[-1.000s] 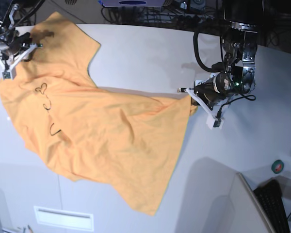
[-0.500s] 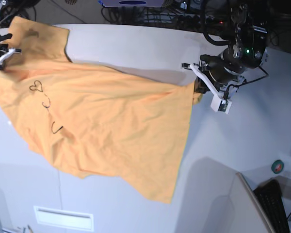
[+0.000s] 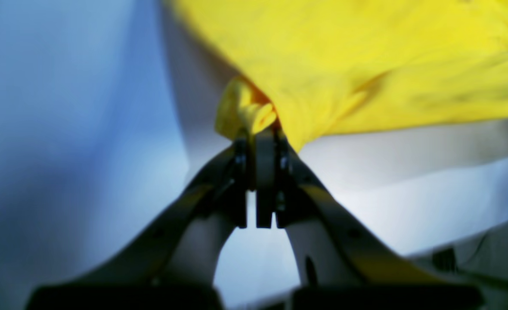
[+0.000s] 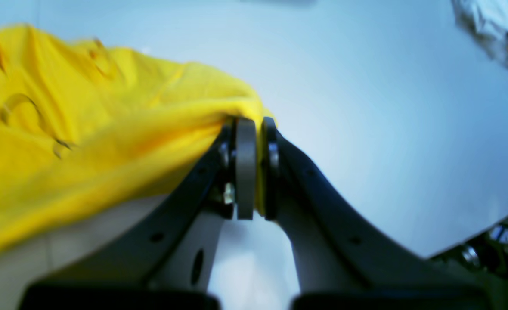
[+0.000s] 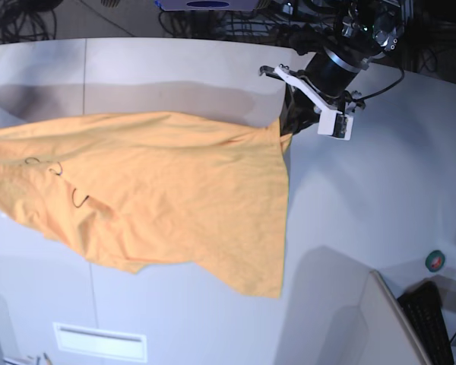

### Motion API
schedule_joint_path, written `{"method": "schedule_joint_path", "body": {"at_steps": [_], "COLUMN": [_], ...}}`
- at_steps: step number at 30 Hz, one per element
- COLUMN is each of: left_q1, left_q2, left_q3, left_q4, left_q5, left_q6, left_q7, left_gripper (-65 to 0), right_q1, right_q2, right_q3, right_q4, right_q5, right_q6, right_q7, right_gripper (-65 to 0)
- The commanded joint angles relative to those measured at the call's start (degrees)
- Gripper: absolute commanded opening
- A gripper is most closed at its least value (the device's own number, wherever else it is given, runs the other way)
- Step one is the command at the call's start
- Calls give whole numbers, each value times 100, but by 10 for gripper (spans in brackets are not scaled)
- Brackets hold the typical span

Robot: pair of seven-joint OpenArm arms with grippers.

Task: Layout the t-shirt on the table in an organized manner, then fold the t-shirt properly
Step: 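Lift the shirt high with both grippers so it hangs flat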

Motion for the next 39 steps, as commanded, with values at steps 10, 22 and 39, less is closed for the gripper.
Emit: {"method": "schedule_joint_path", "body": {"at_steps": [10, 22, 39], "left_q1": [-1352, -3067, -2592], "left_q2": [288, 1211, 1079], "left_q3": [676, 649, 896], "left_q4": [133, 72, -341], "left_q5": [-49, -49, -5], "left_q6": [-13, 22, 848], "left_q7": [-1127, -1110, -1127], "left_gripper": [-650, -650, -650], "right_q1": [485, 1566, 1487], "right_q2": [350, 1070, 1616], "right_q3": [151, 81, -367], "right_q4": [696, 397, -641], "right_q5": [322, 313, 313], "right_q6": [-55, -64, -64], "right_q7": [180, -629, -699], "right_gripper": [-650, -650, -650]}}
